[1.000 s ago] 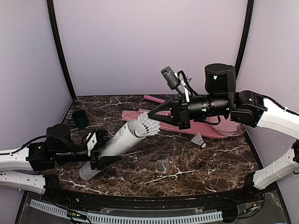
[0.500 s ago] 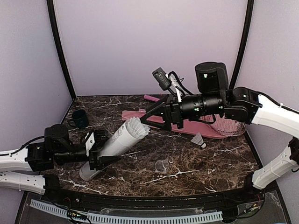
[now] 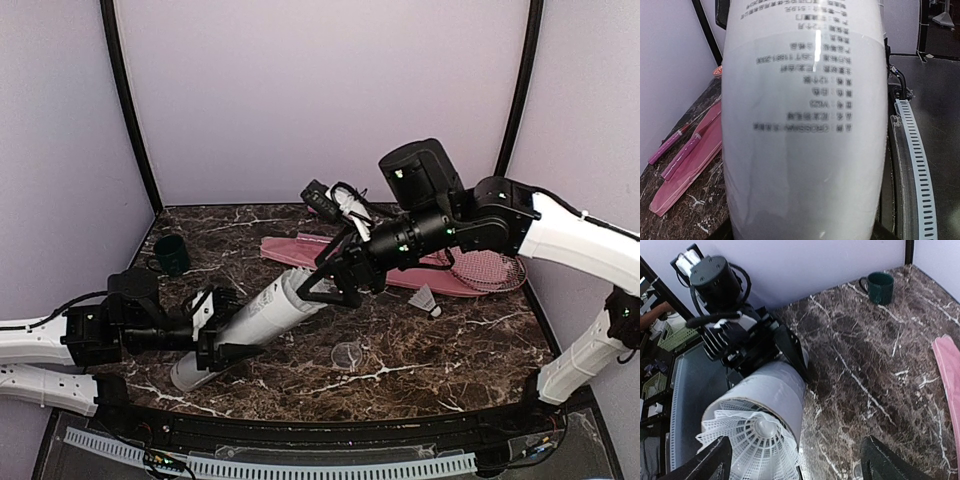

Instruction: Pack up the badminton gear

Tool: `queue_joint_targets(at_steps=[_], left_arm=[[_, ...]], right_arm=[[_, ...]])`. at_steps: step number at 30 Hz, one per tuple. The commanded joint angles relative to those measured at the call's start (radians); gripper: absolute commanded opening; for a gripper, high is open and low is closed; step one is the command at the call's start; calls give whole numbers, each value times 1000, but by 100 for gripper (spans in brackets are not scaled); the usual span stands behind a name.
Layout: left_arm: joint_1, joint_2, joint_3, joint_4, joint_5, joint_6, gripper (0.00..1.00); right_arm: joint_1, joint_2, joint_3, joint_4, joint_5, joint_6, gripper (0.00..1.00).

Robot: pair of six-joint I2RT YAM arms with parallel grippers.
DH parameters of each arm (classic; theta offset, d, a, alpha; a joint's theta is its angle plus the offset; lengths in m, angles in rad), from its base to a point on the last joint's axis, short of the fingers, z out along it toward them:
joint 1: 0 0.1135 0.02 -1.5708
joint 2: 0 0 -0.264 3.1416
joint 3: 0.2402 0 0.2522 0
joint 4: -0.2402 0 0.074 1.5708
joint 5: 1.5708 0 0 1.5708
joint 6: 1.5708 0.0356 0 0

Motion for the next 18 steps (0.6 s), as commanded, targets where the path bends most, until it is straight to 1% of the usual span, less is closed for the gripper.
queue_joint_targets(at_steps=[1,13,18], left_arm=[[-5,-10,13,20,39,-3,49],[-4,5,16,20,66,-4,49],[-5,-1,16,25,69,-5,49]], right_arm=[[28,47,38,-83,26,-49,90],[64,202,96,-120,83,-84,92],[71,243,85,-87,78,-86,93]])
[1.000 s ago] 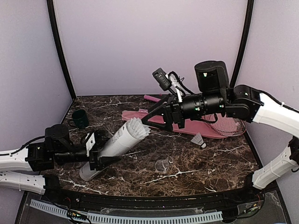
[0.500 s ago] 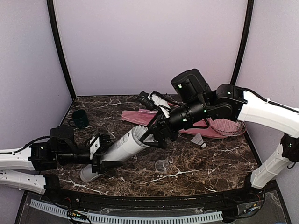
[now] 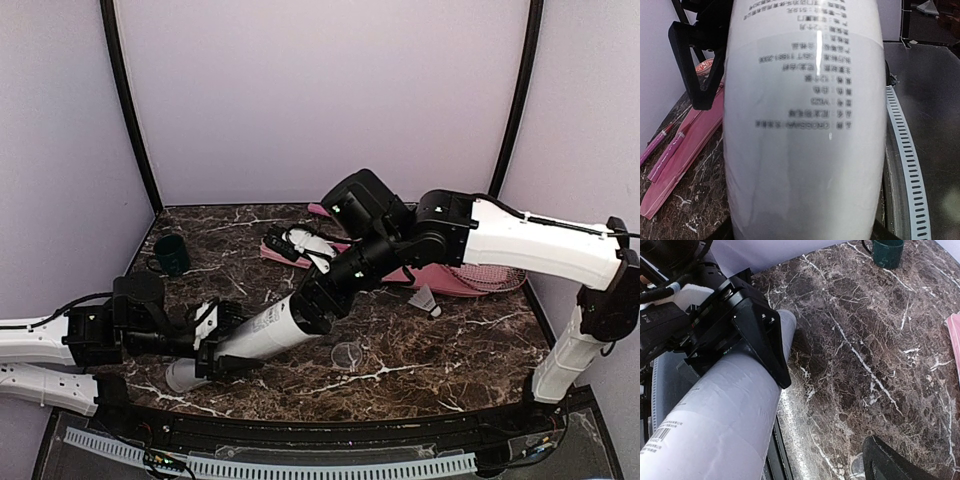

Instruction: Pack up the badminton gear

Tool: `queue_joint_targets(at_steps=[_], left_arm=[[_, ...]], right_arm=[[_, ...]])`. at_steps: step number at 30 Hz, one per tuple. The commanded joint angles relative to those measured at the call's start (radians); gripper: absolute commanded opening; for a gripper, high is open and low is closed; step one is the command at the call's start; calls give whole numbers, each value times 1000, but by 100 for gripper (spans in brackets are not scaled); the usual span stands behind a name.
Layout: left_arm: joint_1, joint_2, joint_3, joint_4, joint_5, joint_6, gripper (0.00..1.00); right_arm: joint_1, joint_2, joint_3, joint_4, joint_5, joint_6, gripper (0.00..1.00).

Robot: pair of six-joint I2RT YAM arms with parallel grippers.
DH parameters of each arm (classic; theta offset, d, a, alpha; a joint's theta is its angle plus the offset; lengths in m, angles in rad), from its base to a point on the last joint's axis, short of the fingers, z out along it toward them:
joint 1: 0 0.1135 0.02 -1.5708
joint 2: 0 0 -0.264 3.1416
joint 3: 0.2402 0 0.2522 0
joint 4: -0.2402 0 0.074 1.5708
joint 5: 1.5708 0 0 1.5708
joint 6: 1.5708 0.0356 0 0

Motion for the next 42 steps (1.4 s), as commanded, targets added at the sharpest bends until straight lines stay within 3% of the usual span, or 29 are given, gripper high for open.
queue_joint_targets(at_steps=[1,11,24,28,33,38,42], left_arm=[[0,-13,16,68,12,-22,49],[0,-2,20,41,-15,-15,49],[0,47,28,29,-17,-15,49],[0,48,27,29,-16,-18,49],[1,49,29,25,-15,-20,49],[0,47,29,31,-11,-19,49],[0,47,30,23,-10,-21,49]], right_arm=[[22,40,-4,15,12,-23,93],[27,-51,-35,52,-4,-21,93],[26,-284,-50,-77,104,3,92],[-99,-329,-62,-175,186,38,90],[-326,-385,-192,-163,228,145,85],[-373,-316,-286,-192,525,206,82],[-388,-253,-370,-141,513,176,78]])
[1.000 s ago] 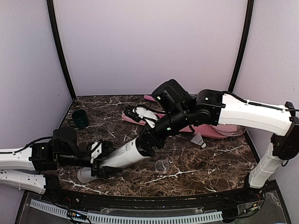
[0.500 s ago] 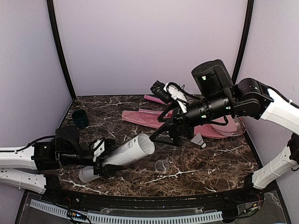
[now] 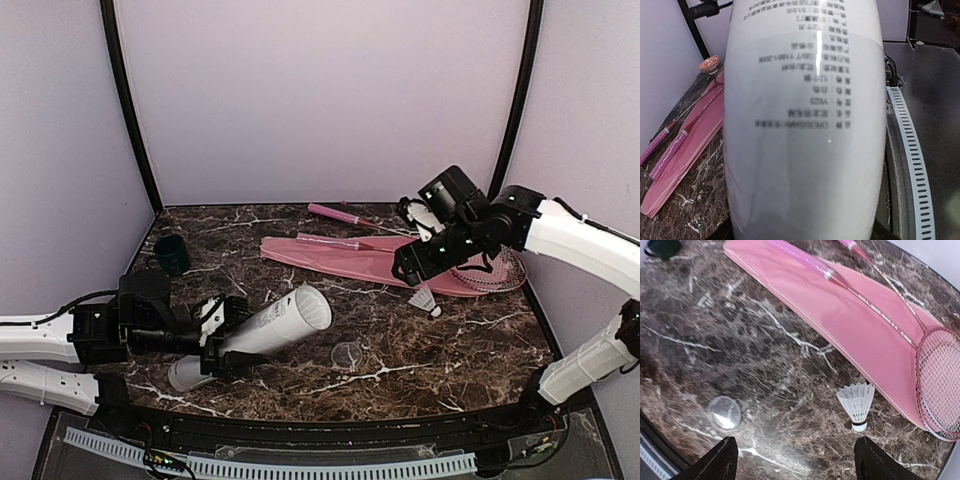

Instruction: Pack up the badminton gear

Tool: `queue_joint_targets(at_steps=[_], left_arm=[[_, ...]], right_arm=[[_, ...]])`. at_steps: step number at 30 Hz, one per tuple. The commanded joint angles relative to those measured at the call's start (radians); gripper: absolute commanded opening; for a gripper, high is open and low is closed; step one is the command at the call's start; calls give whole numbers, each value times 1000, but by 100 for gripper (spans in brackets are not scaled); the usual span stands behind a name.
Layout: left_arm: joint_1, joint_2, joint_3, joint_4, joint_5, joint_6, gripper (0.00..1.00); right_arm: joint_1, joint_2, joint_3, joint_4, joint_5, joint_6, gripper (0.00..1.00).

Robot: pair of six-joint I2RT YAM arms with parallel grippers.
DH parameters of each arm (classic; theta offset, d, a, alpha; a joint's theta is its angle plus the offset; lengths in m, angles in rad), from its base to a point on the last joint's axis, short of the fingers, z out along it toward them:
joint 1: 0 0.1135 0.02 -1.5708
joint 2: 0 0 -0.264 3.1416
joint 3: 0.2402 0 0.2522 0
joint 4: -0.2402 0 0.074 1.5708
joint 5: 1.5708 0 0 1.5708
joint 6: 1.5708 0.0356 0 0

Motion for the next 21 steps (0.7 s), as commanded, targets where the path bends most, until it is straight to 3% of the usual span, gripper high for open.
queue_joint_targets(at_steps=[1,4,9,16,21], left_arm=[[1,-2,17,3,6,-17,49],[2,-7,14,4,10,-19,49],[2,7,22,4,18,-17,49],[0,-5,19,0,18,-22,49],[0,-2,22,-1,19,-18,49]], right_arm=[[-15,68,-78,31,87,-1,76],[-23,130,-81,-1,135,-35,71],[-54,233,-51,-18,169,-73,70],[-113,346,-73,-11,208,-101,84],[-158,387,-56,44,121,-125,85]])
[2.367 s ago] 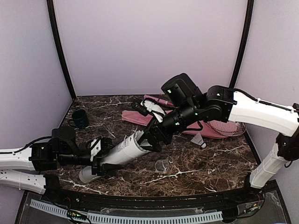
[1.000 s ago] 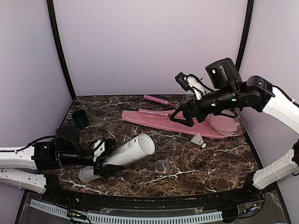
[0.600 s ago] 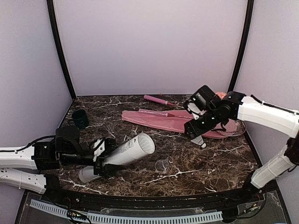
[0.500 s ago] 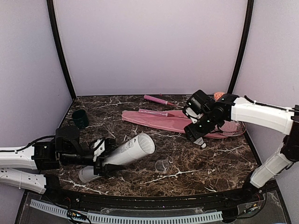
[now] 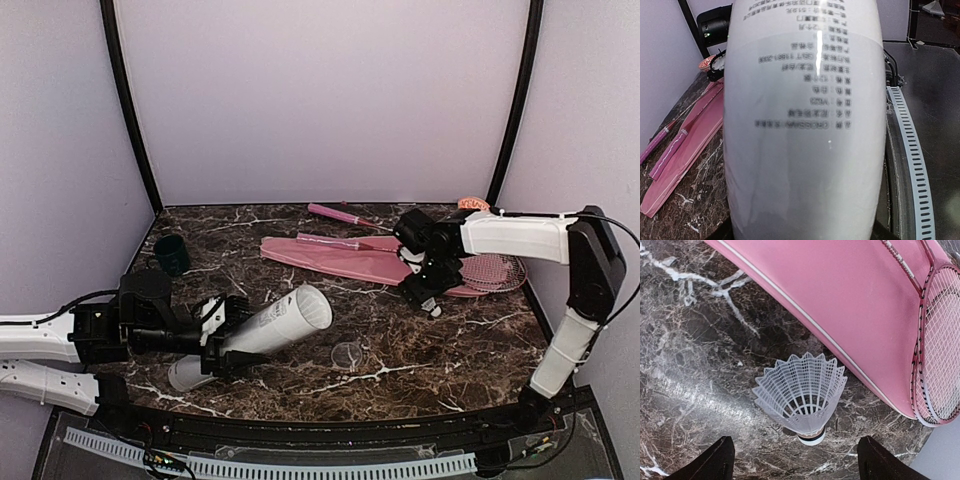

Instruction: Pack up the badminton gear

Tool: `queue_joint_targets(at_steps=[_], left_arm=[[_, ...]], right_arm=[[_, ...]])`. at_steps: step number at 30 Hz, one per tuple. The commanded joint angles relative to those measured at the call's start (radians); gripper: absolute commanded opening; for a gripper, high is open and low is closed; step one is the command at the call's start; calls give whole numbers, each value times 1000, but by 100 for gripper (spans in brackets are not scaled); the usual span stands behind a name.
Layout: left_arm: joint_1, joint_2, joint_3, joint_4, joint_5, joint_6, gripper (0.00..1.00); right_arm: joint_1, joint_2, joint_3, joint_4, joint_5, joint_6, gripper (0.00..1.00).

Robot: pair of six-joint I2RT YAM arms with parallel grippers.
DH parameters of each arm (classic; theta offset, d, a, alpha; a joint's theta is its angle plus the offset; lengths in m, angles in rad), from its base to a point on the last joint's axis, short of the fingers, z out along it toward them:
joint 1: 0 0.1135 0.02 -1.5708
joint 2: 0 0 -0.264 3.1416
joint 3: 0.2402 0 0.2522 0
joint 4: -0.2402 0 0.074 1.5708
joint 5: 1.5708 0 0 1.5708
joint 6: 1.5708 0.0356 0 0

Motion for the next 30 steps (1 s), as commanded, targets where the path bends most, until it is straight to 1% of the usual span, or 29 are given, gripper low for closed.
queue_joint_targets(at_steps=[1,4,8,11,14,21,26,30], left_arm=[[-1,-8,18,-2,19,-16,49],[1,-11,18,-2,17,-15,49],[0,-16,15,-1,16,-17,49],[0,-16,15,-1,16,-17,49],[1,-11,17,0,17,-15,49],[-1,-20,14,6,7,-26,48],[1,-44,6,21,-15,-37,48],[0,-54,2,46,-53,-55,47]], right_arm=[[-31,36,22,54,-58,-30,85],[-42,76,26,57,-87,-49,86],[-53,107,12,61,-114,-70,90],[-65,127,3,80,-122,-73,89],[-76,145,4,96,-121,-76,84],[-102,138,-19,150,-106,-80,62],[-109,94,-33,179,-101,-74,58],[-113,12,-38,220,-134,-62,55]])
